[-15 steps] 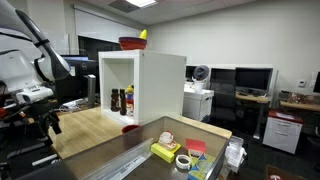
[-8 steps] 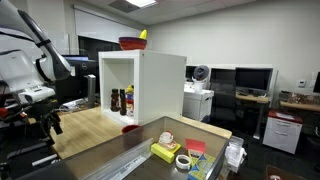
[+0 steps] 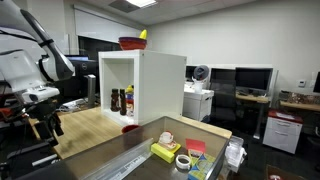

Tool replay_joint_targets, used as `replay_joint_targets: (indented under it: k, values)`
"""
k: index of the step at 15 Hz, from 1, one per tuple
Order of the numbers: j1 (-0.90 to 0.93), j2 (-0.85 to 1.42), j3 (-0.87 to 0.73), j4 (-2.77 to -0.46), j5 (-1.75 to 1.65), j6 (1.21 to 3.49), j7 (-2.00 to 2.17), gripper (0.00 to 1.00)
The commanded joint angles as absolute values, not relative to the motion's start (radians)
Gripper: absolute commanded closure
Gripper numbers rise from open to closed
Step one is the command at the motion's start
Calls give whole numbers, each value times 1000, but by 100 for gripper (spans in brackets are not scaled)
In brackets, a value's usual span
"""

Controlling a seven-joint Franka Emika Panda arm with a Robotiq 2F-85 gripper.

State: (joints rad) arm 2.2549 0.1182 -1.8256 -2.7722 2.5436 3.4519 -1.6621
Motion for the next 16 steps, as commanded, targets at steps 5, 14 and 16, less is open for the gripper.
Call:
replay_joint_targets:
  k: [5, 14, 16]
  values:
    - [2143, 117, -1830, -2772, 2571, 3461, -1945, 0]
    - [1969, 152, -1770, -2772, 2646, 3460, -2243, 0]
    - [1929, 147, -1741, -2772, 2613, 3460, -2235, 0]
